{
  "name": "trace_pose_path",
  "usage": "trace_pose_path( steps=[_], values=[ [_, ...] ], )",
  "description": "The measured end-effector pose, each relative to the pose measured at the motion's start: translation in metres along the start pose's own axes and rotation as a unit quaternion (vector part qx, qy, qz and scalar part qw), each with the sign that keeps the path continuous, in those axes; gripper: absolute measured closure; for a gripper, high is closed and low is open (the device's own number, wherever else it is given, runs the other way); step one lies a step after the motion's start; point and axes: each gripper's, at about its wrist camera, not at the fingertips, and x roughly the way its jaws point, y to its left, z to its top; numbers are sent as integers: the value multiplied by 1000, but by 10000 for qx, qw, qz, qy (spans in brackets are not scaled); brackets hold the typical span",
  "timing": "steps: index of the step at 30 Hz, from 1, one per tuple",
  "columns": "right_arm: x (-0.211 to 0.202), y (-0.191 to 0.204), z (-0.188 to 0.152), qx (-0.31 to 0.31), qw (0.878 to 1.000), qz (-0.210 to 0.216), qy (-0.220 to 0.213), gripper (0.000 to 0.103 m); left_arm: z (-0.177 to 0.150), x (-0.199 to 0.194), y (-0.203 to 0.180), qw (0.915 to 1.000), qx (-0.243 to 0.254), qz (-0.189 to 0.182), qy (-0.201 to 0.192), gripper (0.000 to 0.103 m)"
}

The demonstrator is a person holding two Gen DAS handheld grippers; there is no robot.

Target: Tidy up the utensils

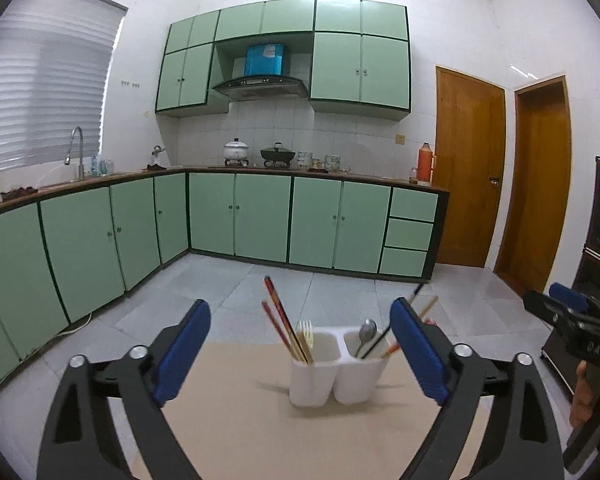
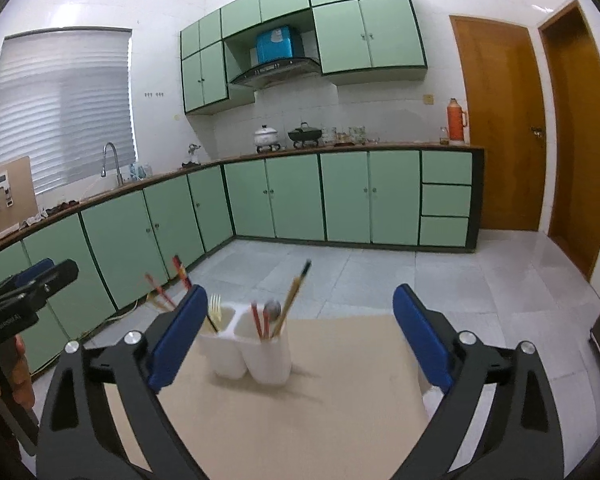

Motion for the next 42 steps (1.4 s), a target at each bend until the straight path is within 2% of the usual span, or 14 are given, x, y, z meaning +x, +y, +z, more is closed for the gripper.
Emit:
trace_pose_path(
  steps=[3,7,13,30,42],
  values=[
    [-13,5,-15,-11,9999,-22,130,6,-13,-15,-3,9999,36,53,96,6],
    [-31,13,-32,-20,9996,26,285,6,-24,-29,-8,9996,33,69,286,6],
    [-44,23,-33,20,9994,10,333,6,-36,-47,-6,9988,-79,26,487,6],
    [-79,50,-24,-263,9993,232,161,6,-33,-84,-14,9995,48,3,316,6],
    [-88,62,-18,-410,9987,288,90,6,-29,-99,-16,9999,67,7,148,6]
  ],
)
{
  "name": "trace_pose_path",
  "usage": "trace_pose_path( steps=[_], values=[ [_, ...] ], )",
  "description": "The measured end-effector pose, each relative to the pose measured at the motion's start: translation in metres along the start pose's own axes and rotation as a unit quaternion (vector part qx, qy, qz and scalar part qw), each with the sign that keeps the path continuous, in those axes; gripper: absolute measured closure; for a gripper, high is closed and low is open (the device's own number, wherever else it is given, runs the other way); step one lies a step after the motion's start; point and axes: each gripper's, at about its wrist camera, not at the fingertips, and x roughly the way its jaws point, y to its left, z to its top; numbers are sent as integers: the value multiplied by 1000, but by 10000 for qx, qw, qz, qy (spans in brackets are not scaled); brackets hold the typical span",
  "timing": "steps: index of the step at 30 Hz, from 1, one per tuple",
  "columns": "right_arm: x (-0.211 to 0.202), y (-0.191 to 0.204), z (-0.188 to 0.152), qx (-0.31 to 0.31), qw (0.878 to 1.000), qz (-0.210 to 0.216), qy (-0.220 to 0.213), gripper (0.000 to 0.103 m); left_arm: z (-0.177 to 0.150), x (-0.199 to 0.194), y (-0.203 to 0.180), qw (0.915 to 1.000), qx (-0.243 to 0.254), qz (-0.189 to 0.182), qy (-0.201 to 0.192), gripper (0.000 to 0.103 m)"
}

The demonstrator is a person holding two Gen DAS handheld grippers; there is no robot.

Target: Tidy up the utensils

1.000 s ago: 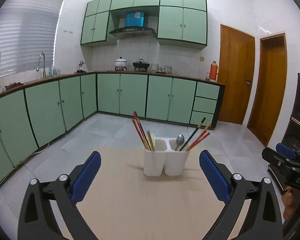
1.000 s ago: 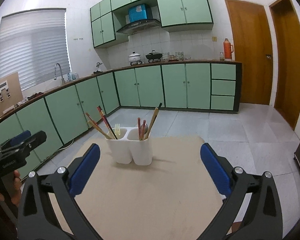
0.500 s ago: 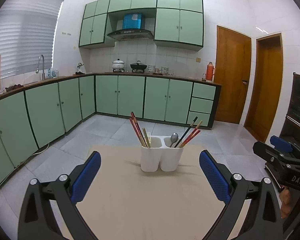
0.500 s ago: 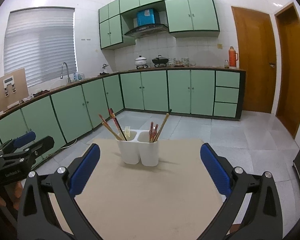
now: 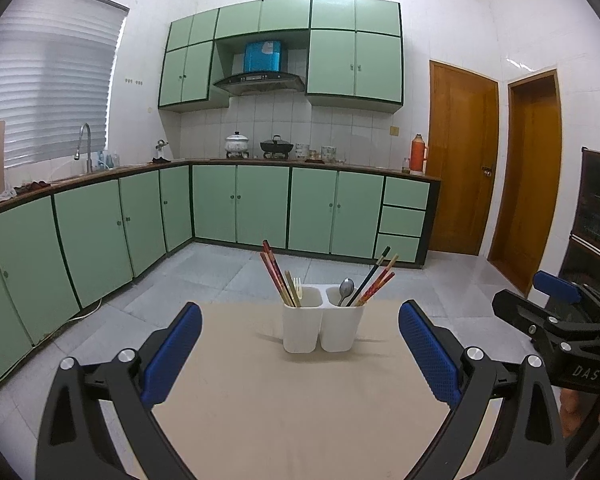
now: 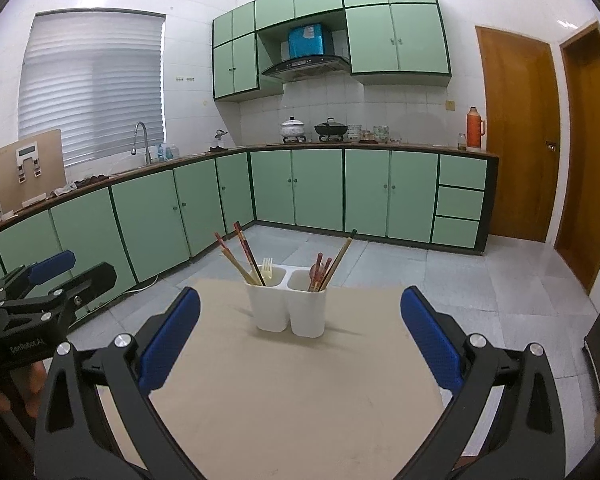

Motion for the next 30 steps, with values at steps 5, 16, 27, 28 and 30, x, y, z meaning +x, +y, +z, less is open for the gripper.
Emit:
trace_pose_path(
  steps=[5,16,27,28,30],
  values=[
    [-4,3,3,-25,10000,5,-48,6,0,-4,-1,10000,26,19,-30,6],
    [-6,6,3,-57,10000,5,-58,6,-4,-10,-5,9999,61,35,-84,6],
    [-7,6,3,-50,10000,11,-62,6,-3,-11,-6,9999,60,41,-89,6],
    [-7,7,3,-51,10000,11,-62,6,-3,-11,-6,9999,59,42,-89,6],
    [-7,7,3,-53,10000,12,-62,6,-3,-11,-6,9999,55,42,-87,6]
  ],
)
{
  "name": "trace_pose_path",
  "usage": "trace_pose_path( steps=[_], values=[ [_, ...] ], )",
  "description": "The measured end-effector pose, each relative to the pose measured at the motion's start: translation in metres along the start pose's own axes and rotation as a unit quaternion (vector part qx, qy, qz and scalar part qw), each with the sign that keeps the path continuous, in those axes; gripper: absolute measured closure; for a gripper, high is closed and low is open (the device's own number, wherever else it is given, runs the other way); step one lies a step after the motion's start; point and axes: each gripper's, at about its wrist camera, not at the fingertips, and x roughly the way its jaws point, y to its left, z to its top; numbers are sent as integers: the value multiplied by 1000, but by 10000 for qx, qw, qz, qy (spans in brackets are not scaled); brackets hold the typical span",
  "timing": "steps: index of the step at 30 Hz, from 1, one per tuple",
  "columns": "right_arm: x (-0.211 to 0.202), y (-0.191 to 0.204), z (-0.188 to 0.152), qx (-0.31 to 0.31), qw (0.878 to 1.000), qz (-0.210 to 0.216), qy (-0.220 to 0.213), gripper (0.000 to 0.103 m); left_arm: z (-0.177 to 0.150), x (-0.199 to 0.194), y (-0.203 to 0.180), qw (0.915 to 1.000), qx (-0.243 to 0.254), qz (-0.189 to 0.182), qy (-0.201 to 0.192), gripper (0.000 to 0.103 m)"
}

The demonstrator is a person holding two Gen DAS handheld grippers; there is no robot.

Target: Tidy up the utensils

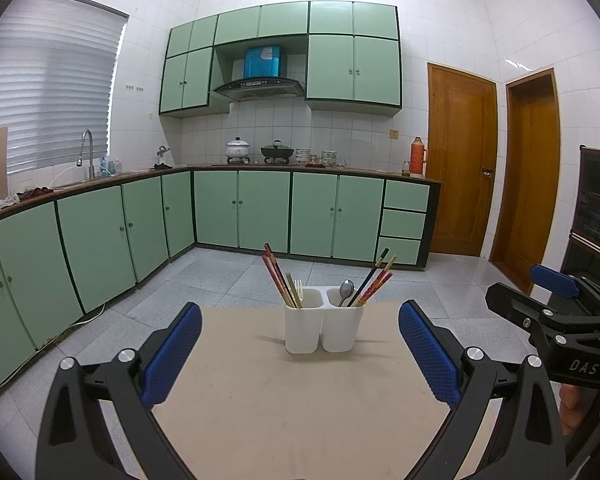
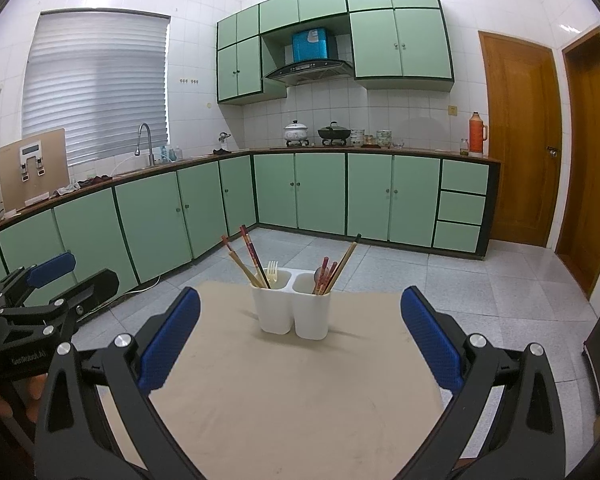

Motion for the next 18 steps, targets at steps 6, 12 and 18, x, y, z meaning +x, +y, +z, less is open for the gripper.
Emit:
trace_pose_path(
  steps=[6,12,18],
  values=[
    [1,3,0,-12,10000,14,6,6,-2,-1,-1,10000,20,5,11,6],
    [2,5,0,-19,10000,13,8,6,-2,-1,-2,10000,17,7,11,6],
    [1,4,0,-16,10000,13,8,6,-2,-1,-1,10000,18,8,12,6]
  ],
)
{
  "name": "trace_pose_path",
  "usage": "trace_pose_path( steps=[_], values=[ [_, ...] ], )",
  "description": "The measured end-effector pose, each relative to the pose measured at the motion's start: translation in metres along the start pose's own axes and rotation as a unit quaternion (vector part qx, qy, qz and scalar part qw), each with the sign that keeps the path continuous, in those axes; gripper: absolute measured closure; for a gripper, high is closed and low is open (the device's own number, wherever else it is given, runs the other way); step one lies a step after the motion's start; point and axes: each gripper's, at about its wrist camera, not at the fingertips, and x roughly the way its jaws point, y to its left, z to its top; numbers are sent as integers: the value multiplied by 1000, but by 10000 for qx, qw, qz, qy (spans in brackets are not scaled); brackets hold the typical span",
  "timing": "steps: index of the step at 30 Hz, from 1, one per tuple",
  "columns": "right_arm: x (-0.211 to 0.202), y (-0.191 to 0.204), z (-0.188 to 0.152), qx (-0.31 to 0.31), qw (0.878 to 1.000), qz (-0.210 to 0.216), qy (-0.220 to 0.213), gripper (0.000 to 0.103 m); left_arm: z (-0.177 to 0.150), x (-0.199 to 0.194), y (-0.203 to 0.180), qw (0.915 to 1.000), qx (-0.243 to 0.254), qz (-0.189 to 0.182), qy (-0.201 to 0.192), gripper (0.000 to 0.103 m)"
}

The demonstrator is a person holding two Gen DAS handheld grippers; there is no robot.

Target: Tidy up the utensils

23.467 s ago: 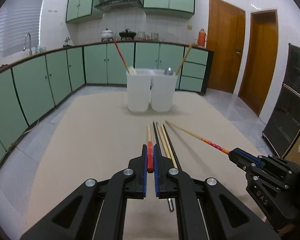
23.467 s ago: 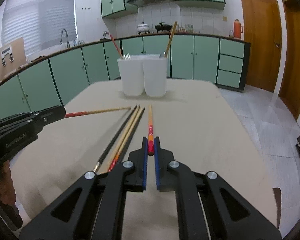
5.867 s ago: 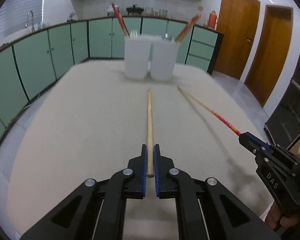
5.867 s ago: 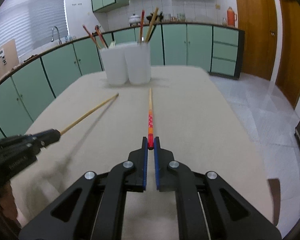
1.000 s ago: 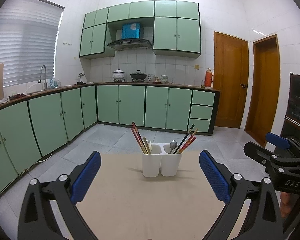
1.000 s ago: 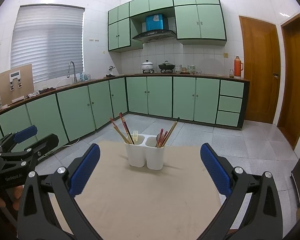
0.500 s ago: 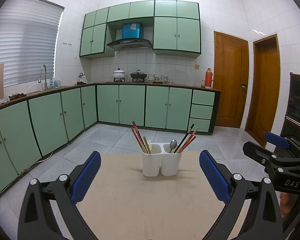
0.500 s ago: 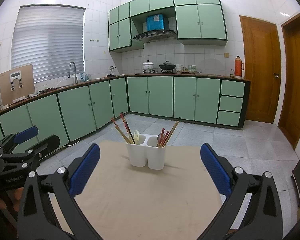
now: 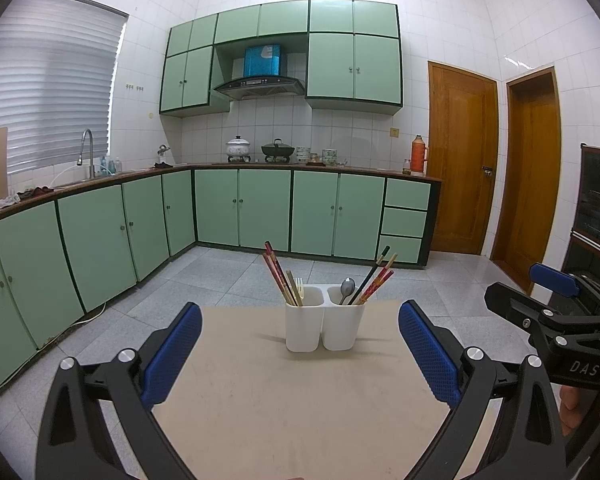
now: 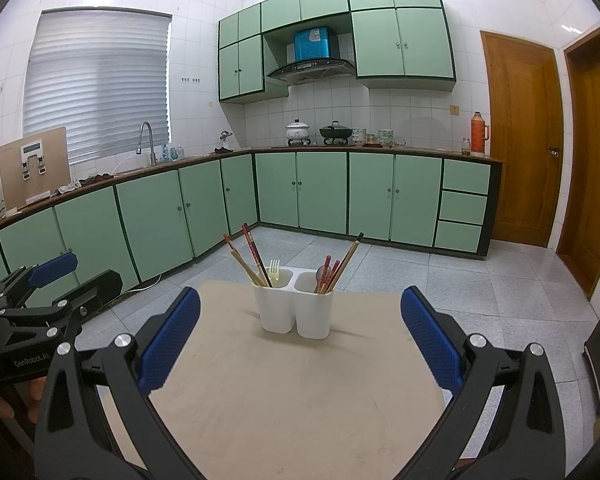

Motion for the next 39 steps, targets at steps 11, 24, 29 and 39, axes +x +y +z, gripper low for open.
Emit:
trace_pose_path(
  steps=[11,24,29,39],
  values=[
    [0,1,0,1,10000,-6,1,6,1,0,1,10000,-2,0,0,6],
    [0,0,0,2,10000,1,1,6,1,0,1,10000,2,-1,1,6],
    [0,0,0,3,10000,-3,4,6,2,0,1,10000,4,1,7,6],
    [0,0,1,-2,10000,-4,6,6,1,1,3,10000,5,4,9,6]
  ],
)
